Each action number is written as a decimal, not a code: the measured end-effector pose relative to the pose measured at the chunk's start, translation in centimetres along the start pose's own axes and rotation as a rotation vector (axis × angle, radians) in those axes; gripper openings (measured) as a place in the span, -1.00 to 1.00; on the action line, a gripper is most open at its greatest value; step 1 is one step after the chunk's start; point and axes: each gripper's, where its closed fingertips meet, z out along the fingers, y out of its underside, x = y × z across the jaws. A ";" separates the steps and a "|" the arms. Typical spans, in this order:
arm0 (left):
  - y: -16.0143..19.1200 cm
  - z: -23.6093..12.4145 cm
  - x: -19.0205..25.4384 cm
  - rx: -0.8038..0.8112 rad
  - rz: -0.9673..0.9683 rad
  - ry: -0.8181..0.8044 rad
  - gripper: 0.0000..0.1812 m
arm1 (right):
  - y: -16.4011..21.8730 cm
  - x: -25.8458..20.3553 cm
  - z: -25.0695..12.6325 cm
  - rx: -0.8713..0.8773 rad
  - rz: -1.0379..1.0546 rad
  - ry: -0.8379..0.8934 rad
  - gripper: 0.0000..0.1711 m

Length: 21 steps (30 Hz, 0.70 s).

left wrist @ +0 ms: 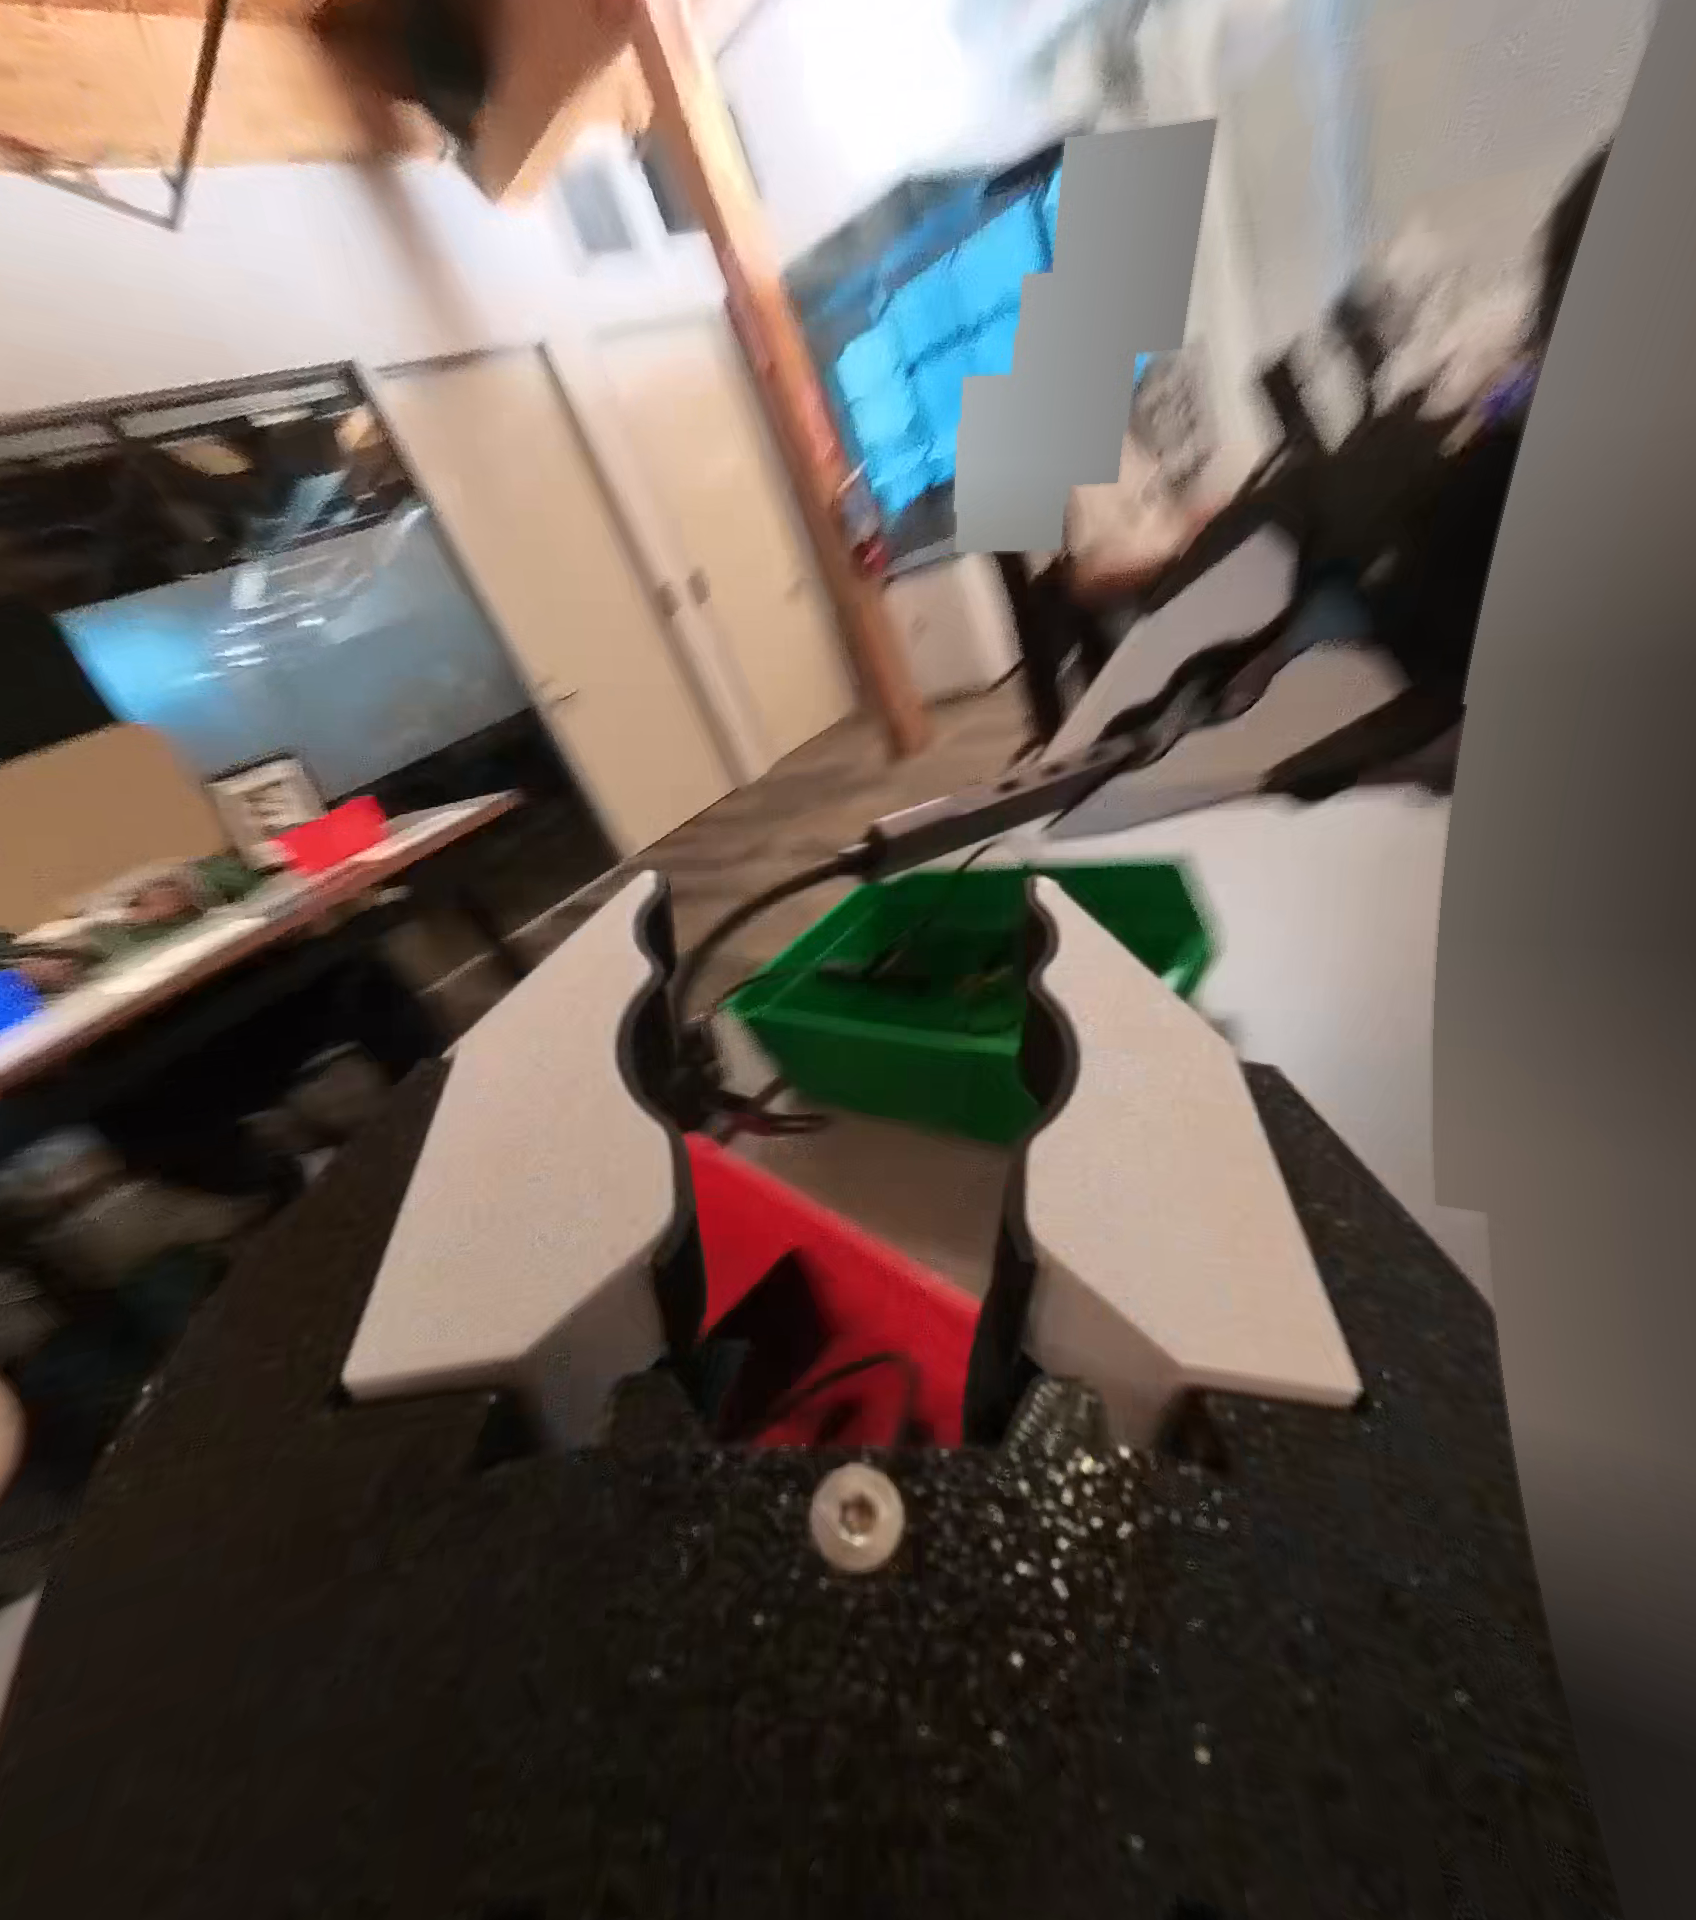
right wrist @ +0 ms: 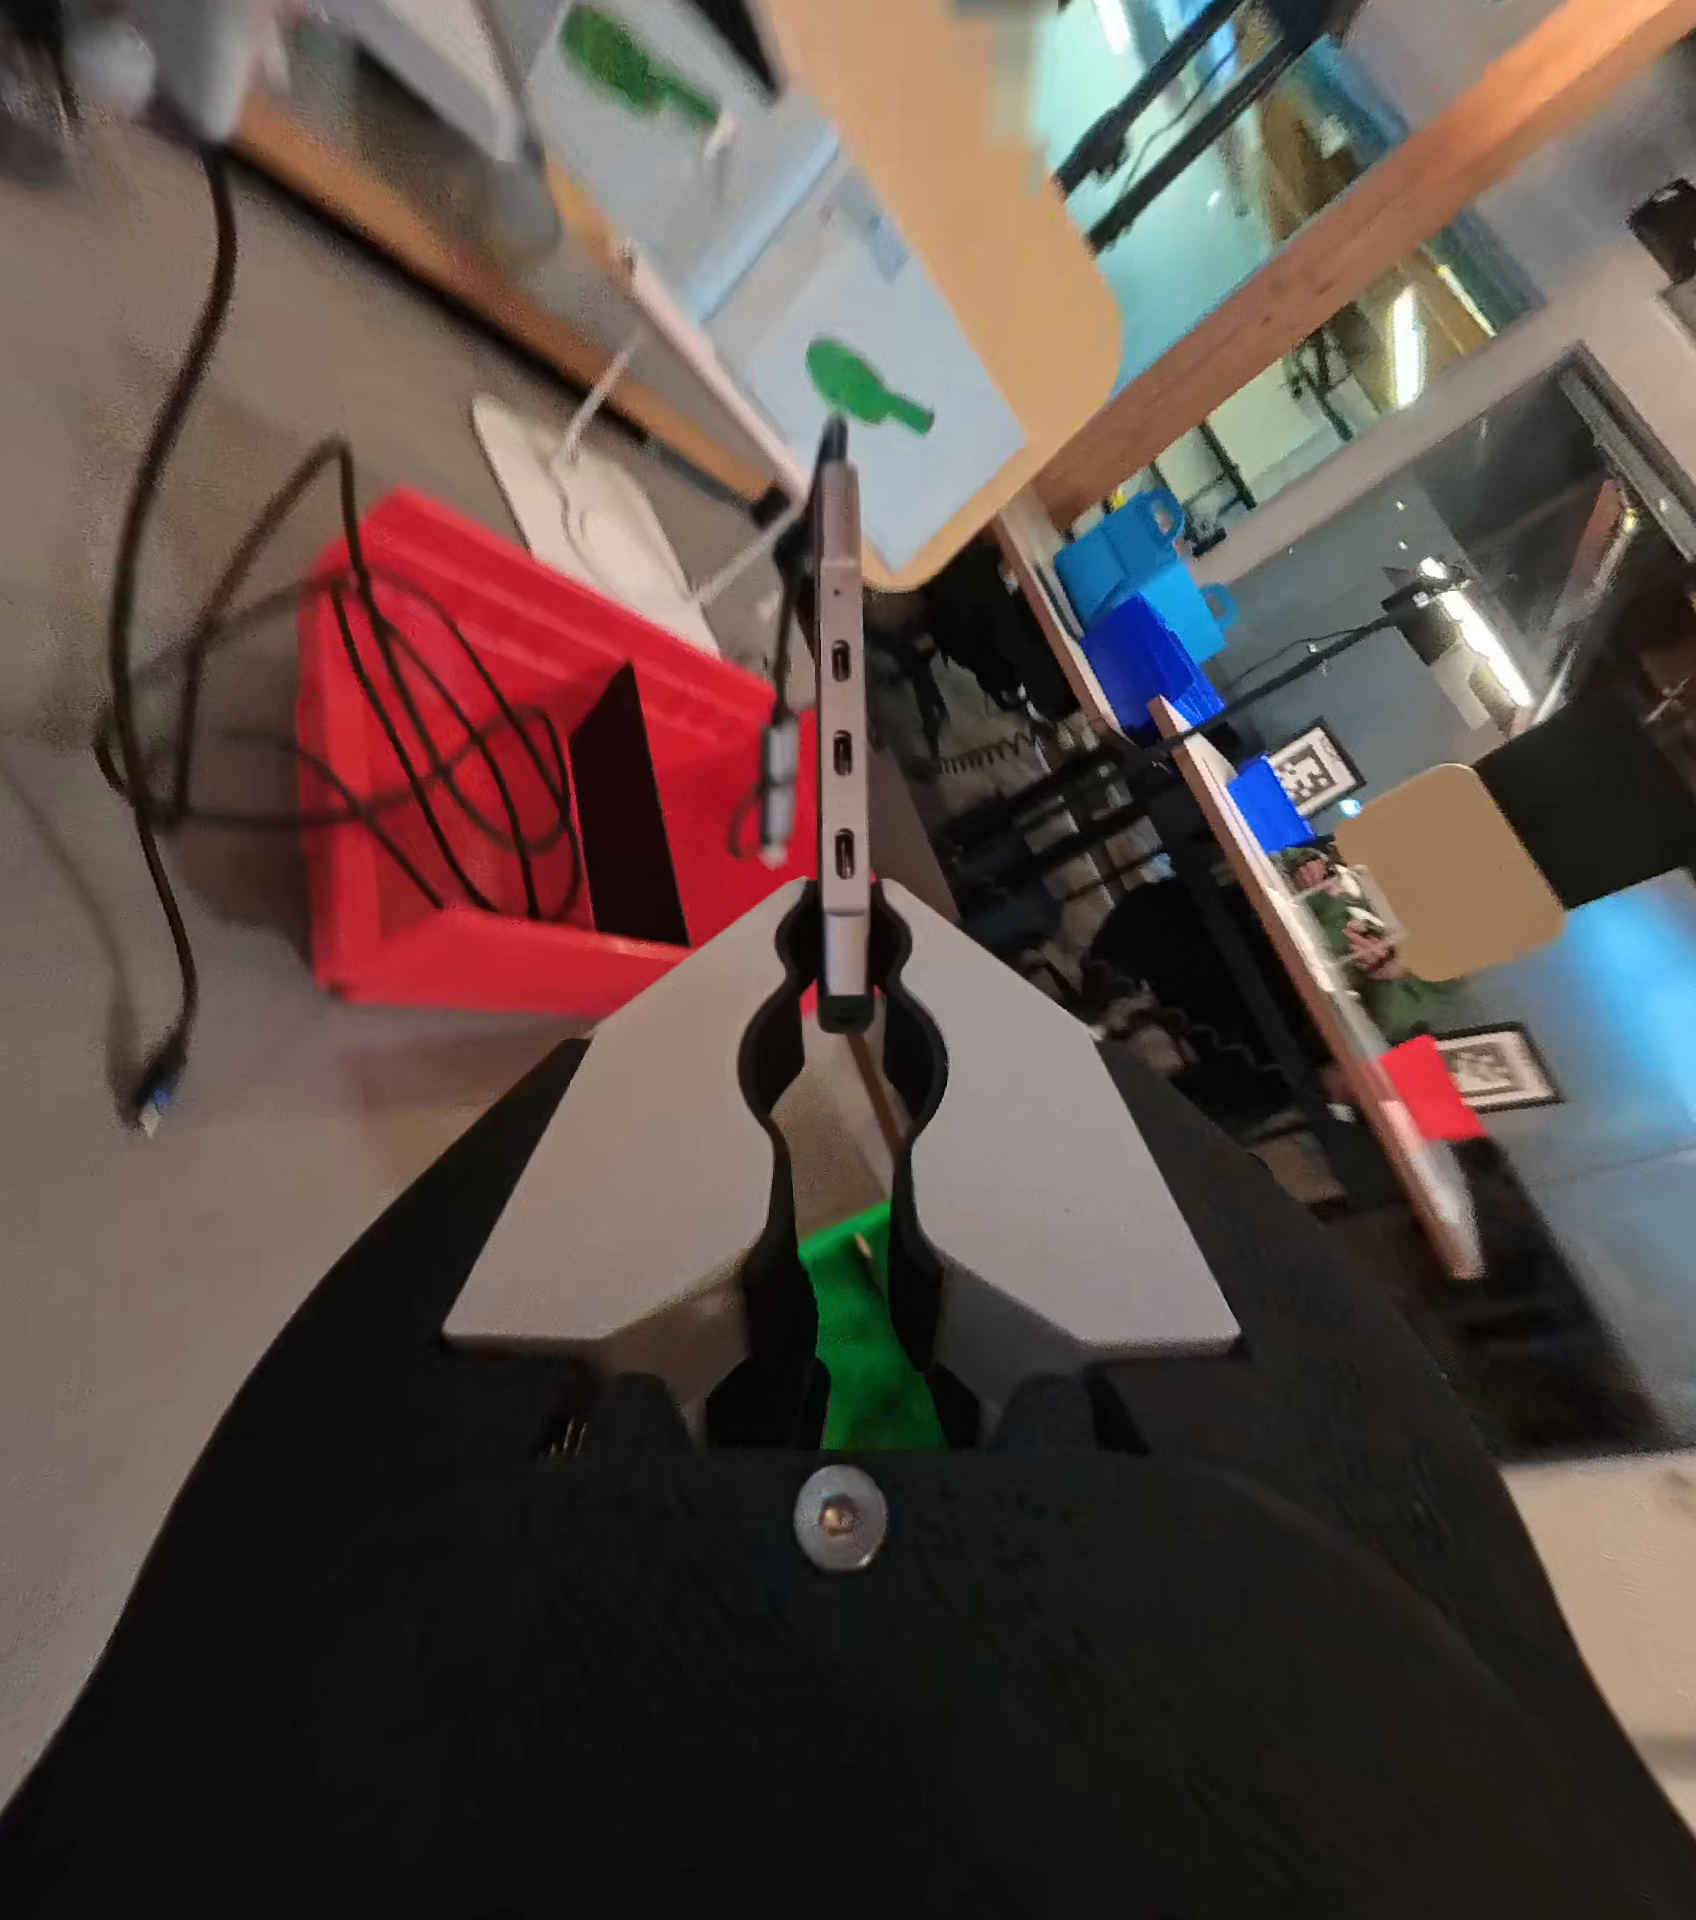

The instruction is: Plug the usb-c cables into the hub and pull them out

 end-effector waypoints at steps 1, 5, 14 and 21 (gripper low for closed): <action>-0.4 -0.6 0.3 0.053 -0.090 0.044 -0.32 | -0.5 0.1 0.0 0.052 0.068 -0.002 -0.92; 0.7 -2.0 2.4 0.117 -0.305 0.247 -0.85 | -2.9 0.0 0.0 0.269 0.307 -0.055 -0.92; 1.8 0.7 5.5 0.164 -0.615 0.411 -0.56 | -9.3 -3.4 2.4 0.539 0.503 -0.250 -0.92; -1.2 -2.1 1.1 0.627 -0.718 0.339 -0.58 | -11.3 -5.9 2.8 0.618 0.590 -0.415 -0.92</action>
